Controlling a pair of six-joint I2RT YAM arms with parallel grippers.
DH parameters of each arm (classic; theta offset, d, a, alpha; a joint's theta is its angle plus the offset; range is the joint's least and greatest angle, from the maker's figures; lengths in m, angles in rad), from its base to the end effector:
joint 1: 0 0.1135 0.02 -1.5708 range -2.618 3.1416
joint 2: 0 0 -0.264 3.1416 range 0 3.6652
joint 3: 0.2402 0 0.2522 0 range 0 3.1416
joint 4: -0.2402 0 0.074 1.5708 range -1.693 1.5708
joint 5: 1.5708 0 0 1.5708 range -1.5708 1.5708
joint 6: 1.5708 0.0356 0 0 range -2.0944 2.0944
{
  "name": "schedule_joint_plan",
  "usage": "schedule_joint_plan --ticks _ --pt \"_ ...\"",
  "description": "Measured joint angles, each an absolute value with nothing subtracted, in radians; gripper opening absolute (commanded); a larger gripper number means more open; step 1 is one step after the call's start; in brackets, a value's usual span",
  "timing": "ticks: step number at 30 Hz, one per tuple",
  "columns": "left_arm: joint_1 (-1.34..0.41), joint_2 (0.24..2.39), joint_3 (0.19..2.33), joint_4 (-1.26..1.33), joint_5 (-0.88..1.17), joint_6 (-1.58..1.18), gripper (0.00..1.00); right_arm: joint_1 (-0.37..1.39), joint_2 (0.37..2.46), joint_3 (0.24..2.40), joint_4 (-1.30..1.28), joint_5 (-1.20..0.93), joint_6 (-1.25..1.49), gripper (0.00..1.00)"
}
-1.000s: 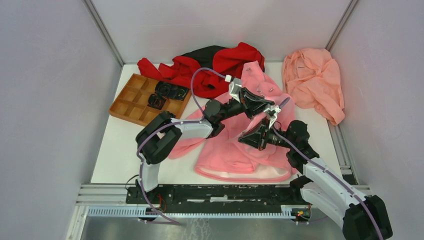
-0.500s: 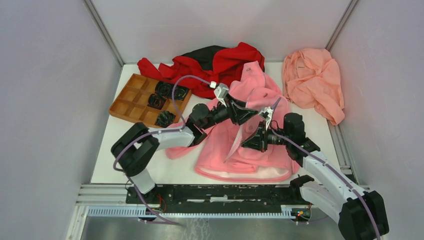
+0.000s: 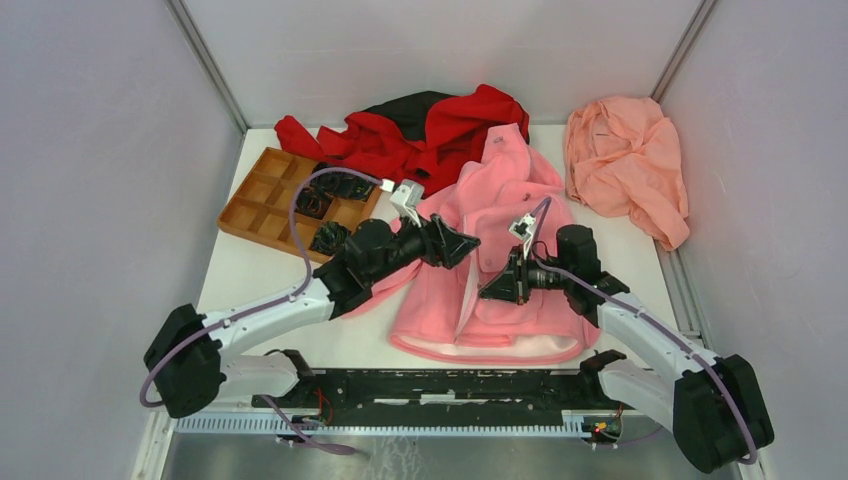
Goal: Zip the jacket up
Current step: Adjust the zipper on the jacket.
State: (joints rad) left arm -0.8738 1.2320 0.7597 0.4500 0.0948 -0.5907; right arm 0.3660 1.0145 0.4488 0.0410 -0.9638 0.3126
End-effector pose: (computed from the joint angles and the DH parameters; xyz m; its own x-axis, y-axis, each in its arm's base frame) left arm 0.1817 -0.2223 0.3020 -0.4708 -0.3013 -0.8292 0.6765 0.4800 -0.5586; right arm 0.1774 0.0993 0.2098 -0.7120 -0.0850 -0.6970 -0.6820 0.3199 0.6577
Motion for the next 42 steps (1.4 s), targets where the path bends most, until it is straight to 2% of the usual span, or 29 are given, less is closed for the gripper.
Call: schedule_joint_plan --ticks 8,19,25,26,28,29,33,36,42 --pt "-1.003 1.237 0.715 0.242 -0.061 -0.738 0.77 0.377 1.025 0.427 0.143 -0.986 0.382 0.0" --pt "-1.032 1.382 0.825 0.068 -0.184 -0.84 0.72 0.388 1.025 0.413 0.158 -0.985 0.384 0.0" --pt "-1.032 1.433 0.87 0.059 -0.192 -0.848 0.5 0.398 1.025 0.411 0.157 -0.982 0.376 0.0" --pt "-1.032 1.441 0.874 0.055 -0.192 -0.848 0.44 0.4 1.025 0.411 0.155 -0.982 0.374 0.0" --pt "-1.032 1.456 0.883 0.048 -0.191 -0.85 0.21 0.4 1.025 0.411 0.155 -0.982 0.37 0.0" --pt "-1.032 1.463 0.887 0.044 -0.189 -0.85 0.14 0.4 1.025 0.411 0.155 -0.979 0.369 0.0" --pt "-1.034 1.467 0.891 0.04 -0.177 -0.848 0.03 0.404 1.027 0.411 0.153 -0.968 0.367 0.0" --pt "-1.034 1.467 0.886 0.066 -0.166 -0.839 0.02 0.416 1.04 0.411 0.162 -0.974 0.377 0.0" --pt "-1.034 1.461 0.814 0.29 -0.093 -0.781 0.02 0.444 1.1 0.418 0.241 -1.025 0.504 0.0"
